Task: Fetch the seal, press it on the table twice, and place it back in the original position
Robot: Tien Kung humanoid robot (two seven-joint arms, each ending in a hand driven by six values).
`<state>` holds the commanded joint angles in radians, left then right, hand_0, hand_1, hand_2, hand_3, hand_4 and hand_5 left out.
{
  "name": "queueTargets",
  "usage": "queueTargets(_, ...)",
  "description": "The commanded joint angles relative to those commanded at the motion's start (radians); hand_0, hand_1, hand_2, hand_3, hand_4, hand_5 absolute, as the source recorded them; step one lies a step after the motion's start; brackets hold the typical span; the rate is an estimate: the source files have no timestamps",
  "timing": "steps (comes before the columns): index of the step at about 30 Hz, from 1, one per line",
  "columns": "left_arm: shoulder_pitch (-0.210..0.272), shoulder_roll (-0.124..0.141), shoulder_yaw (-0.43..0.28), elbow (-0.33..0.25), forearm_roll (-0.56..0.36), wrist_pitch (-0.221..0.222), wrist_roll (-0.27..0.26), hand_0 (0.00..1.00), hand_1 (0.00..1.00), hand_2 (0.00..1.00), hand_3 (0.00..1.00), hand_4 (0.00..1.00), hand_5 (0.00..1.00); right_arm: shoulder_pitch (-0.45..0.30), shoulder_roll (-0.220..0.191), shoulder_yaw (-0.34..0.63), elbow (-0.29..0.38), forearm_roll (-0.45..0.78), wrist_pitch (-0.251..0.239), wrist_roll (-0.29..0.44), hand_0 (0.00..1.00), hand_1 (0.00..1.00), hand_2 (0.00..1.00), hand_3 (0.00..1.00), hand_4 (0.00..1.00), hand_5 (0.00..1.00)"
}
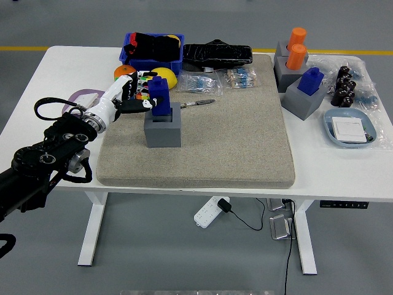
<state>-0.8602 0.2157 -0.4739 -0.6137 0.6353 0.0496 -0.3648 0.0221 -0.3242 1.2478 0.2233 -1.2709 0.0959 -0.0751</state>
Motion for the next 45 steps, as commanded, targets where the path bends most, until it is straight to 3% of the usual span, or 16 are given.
queueTargets(6,0.023,0.04,-0.102,-0.038,0.027,0.008,-0.015,0.837,0.509,0.415,0.796,0.54,0.002,-0.003,0.0,0.006,0.0,-0.003,0.0,0.0,0.761,0.675,0.668,0.617,0.774,0.493)
queueTargets(9,0.037,0.064,-0.134,-0.031,0.031,0.013,-0.023,0.831,0.511,0.416,0.796,0.547,0.002,-0.005,-0.001,0.007,0.001,-0.005,0.0,0.0,0.76,0.675,0.668,0.616,0.774,0.493)
queueTargets(21,0.11,0.122,-0.155,0.011,0.048,0.036,-0.047,0.831,0.511,0.416,0.794,0.549,0.002,-0.007,0.001,0.01,0.001,-0.009,0.0,0.0,0.761,0.674,0.668,0.617,0.776,0.493)
queueTargets(26,0.135,0.116,-0.131,0.024,0.049,0.041,-0.046,0.831,0.511,0.416,0.794,0.549,0.002,-0.008,0.003,0.011,0.0,-0.01,0.0,0.001,0.761,0.674,0.668,0.617,0.776,0.493)
queueTargets(38,0.178,0.063,-0.103,0.032,0.055,0.048,-0.039,0.833,0.513,0.413,0.792,0.55,0.002,-0.007,0.004,0.004,0.001,-0.006,0.0,0.002,0.76,0.674,0.668,0.617,0.777,0.493)
queueTargets(45,0.195,0.046,-0.084,0.051,0.054,0.053,-0.04,0.83,0.512,0.412,0.788,0.549,0.002,-0.007,0.006,0.0,0.002,-0.006,0.001,0.002,0.761,0.674,0.668,0.617,0.778,0.493)
